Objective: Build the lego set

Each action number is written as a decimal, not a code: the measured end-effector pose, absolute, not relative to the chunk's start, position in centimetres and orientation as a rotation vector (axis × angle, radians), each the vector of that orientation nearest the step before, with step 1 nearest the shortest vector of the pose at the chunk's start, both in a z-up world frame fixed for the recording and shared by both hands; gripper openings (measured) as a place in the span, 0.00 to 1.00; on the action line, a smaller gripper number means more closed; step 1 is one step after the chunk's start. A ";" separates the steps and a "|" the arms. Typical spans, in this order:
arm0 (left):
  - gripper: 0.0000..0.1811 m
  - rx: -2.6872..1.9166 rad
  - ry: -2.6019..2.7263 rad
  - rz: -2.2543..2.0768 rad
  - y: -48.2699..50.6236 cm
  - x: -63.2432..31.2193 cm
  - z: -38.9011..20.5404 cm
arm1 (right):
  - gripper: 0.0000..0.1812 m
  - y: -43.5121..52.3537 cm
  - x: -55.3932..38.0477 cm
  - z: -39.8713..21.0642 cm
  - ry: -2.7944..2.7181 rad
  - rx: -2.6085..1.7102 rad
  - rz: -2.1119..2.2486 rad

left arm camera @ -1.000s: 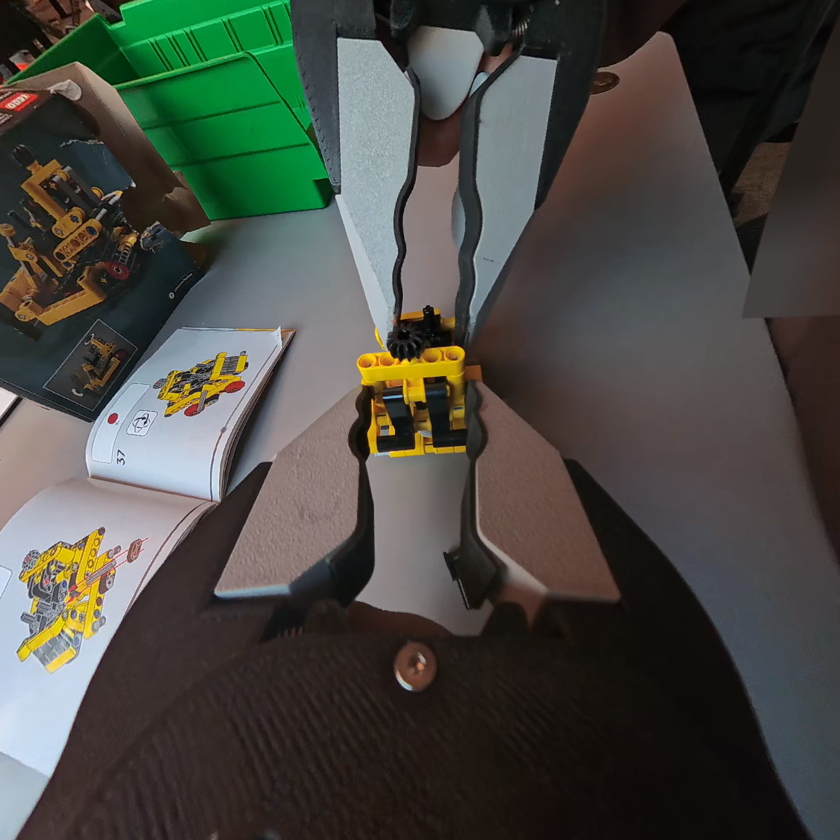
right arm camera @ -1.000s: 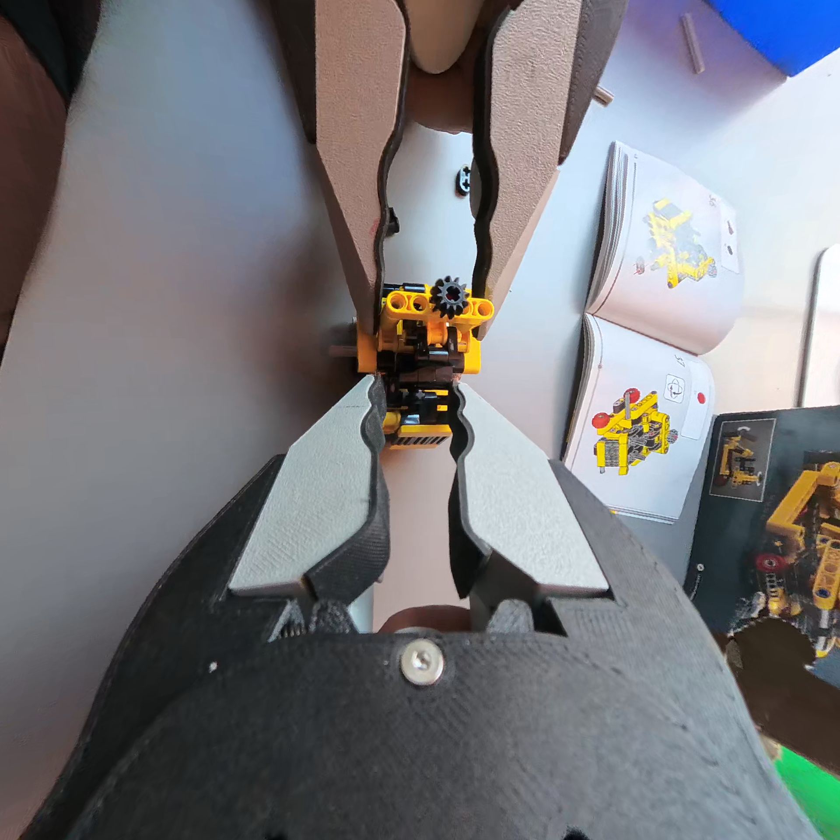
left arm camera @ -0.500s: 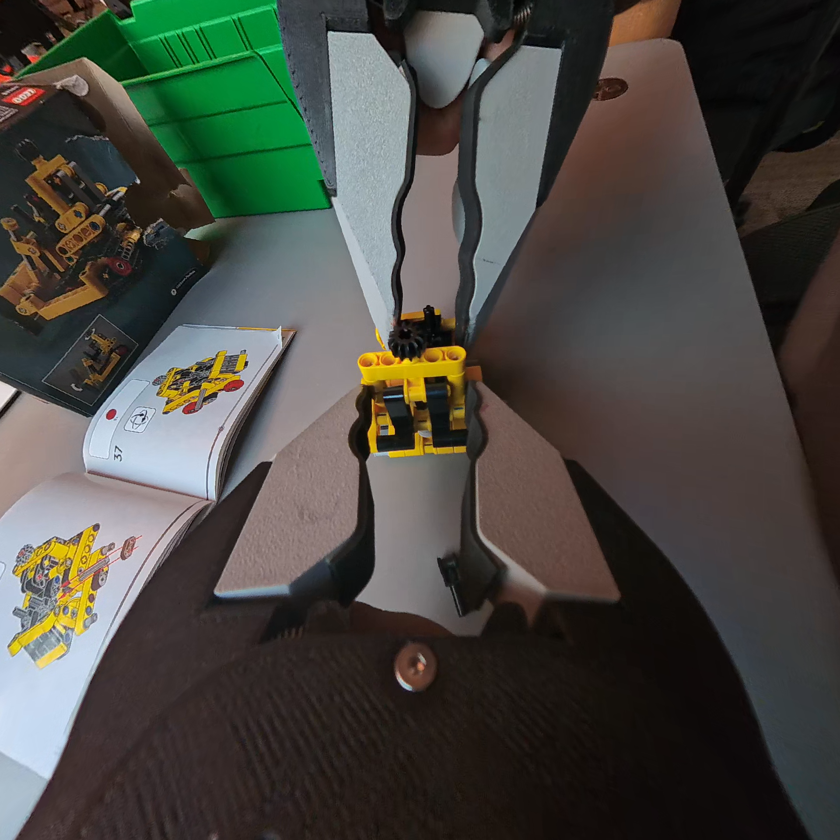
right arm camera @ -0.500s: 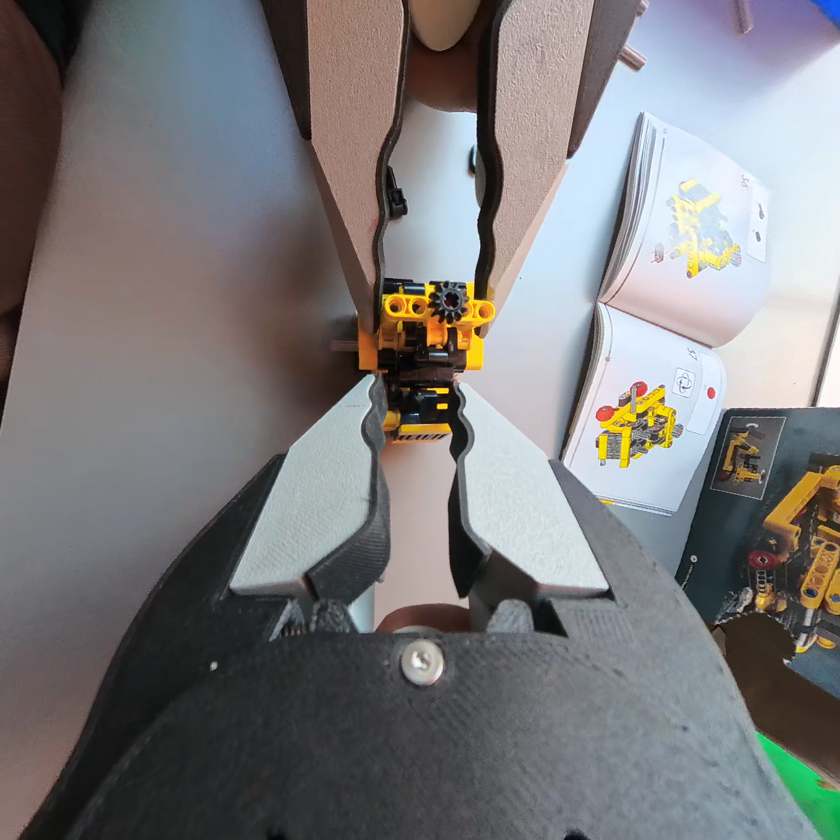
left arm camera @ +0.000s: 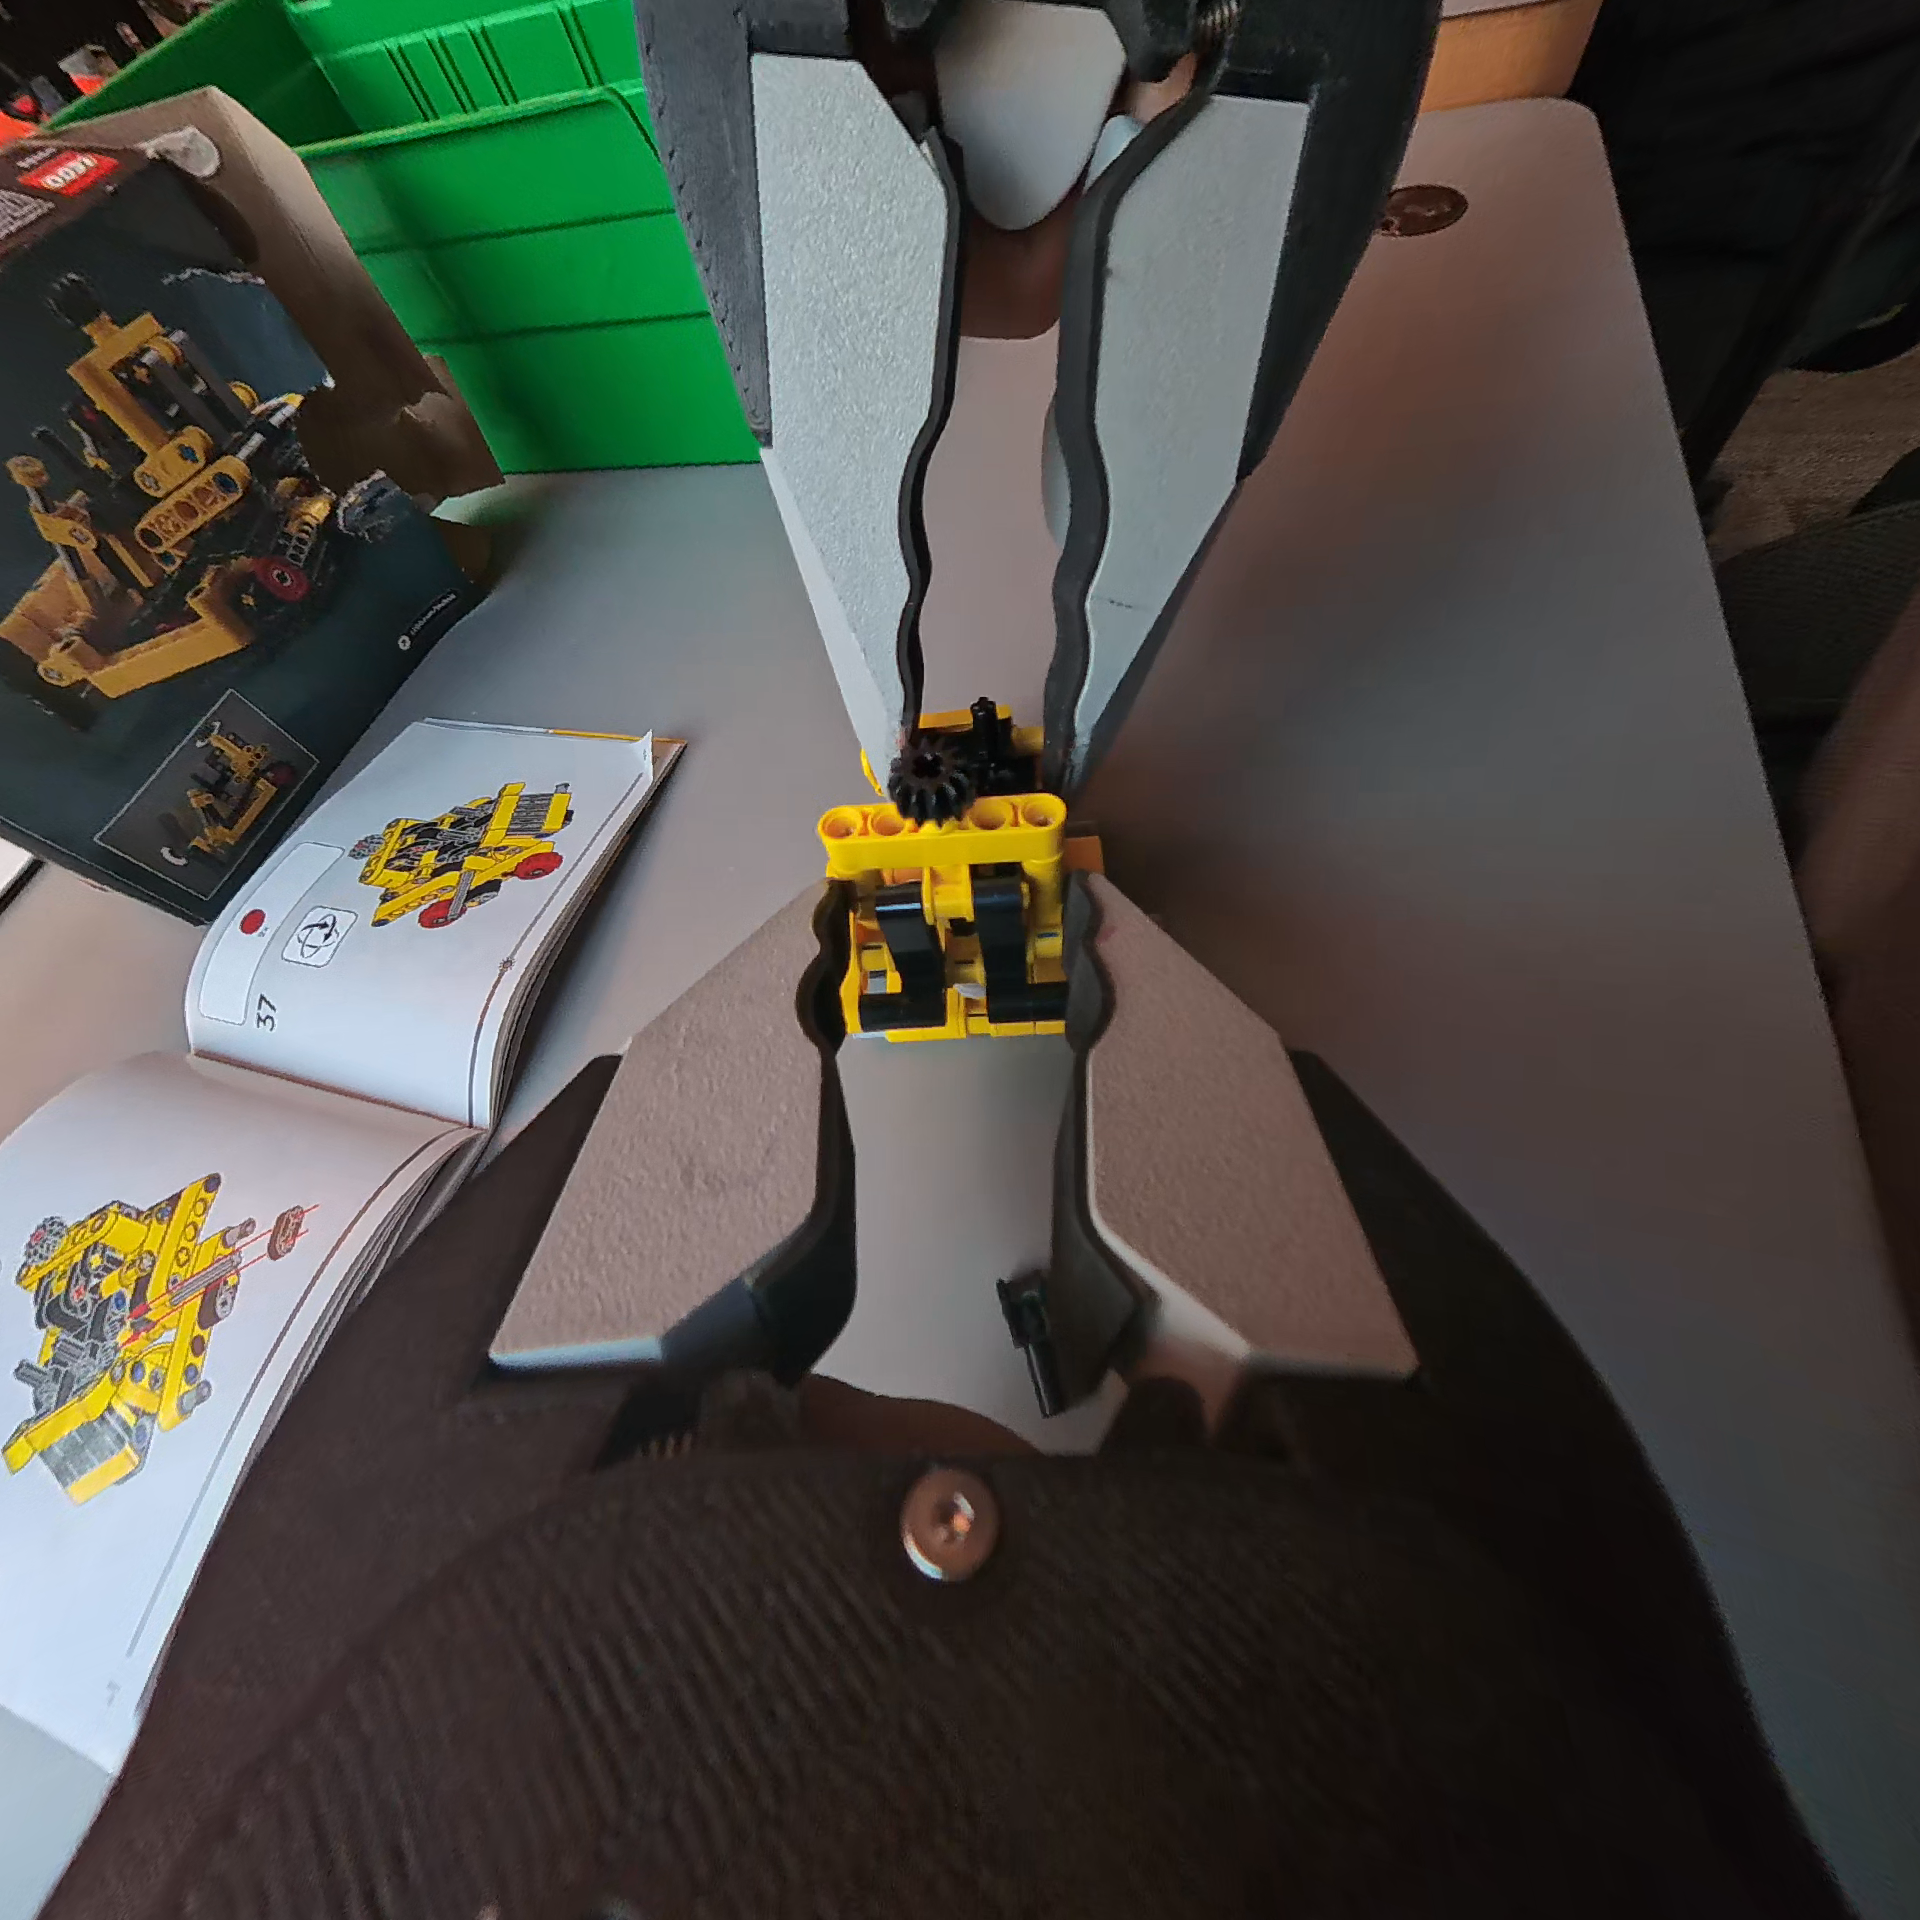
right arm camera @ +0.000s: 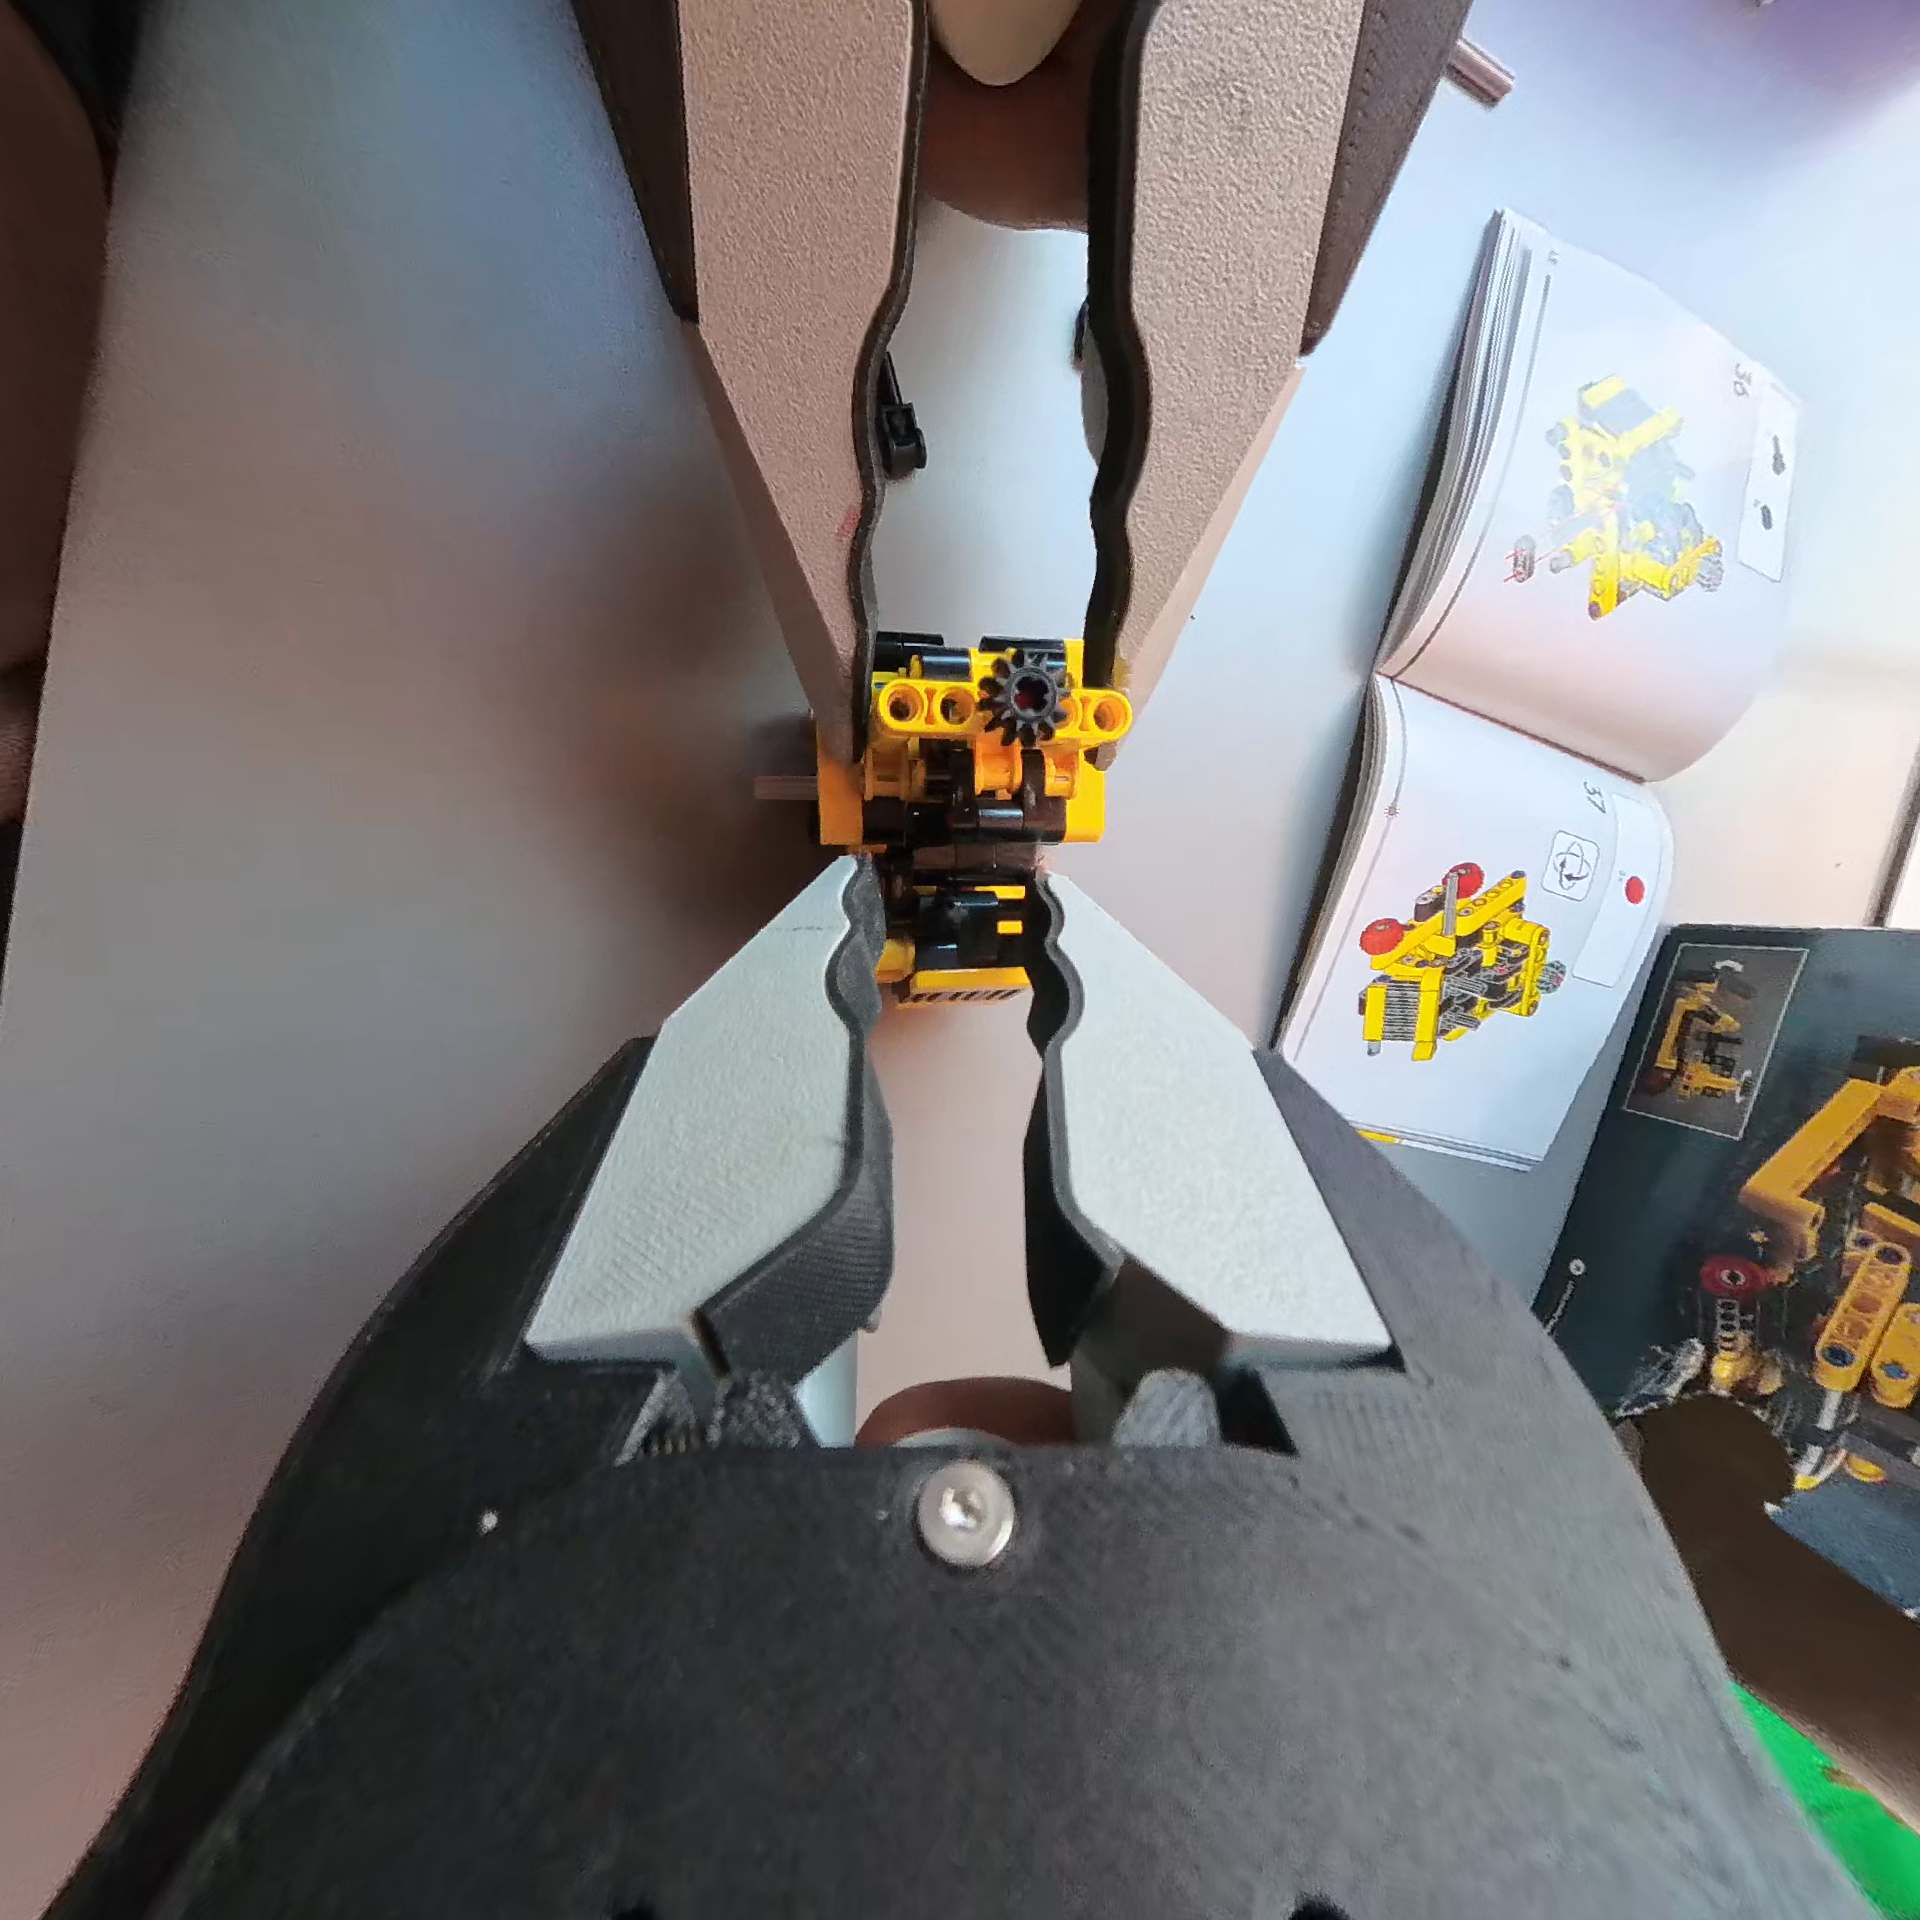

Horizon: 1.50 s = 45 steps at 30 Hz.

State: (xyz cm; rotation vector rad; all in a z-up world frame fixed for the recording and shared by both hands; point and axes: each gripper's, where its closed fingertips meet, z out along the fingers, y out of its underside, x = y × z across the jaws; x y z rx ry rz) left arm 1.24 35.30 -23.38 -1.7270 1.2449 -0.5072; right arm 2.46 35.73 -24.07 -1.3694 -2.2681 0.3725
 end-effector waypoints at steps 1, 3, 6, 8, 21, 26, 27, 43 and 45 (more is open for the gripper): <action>0.22 -1.728 1.242 -0.501 35.3 1.3 -23.4 | 0.14 35.7 2.5 -24.1 -2.266 -1.381 0.383; 0.22 -1.725 1.240 -0.483 35.3 1.3 -23.4 | 0.14 35.8 2.5 -24.1 -2.263 -1.404 0.399; 0.22 -1.745 1.220 -0.486 35.3 1.3 -23.4 | 0.14 35.7 2.4 -24.1 -2.238 -1.455 0.432; 0.21 -1.753 1.216 -0.499 35.3 1.3 -23.4 | 0.13 35.7 2.5 -24.1 -2.225 -1.480 0.444; 0.22 -1.767 1.198 -0.482 35.4 1.4 -23.5 | 0.14 35.8 2.6 -24.2 -2.320 -1.553 0.412; 0.22 -1.777 1.181 -0.469 35.5 1.3 -23.5 | 0.13 35.9 2.5 -24.1 -2.267 -1.598 0.408; 0.22 -1.779 1.181 -0.479 35.5 1.3 -23.5 | 0.13 35.9 2.4 -24.1 -2.245 -1.605 0.422; 0.21 -1.817 1.130 -0.505 35.6 1.3 -23.5 | 0.13 36.0 2.2 -23.8 -2.159 -1.609 0.375; 0.21 -1.824 1.121 -0.509 35.7 1.2 -23.5 | 0.13 36.0 2.1 -23.8 -2.141 -1.614 0.363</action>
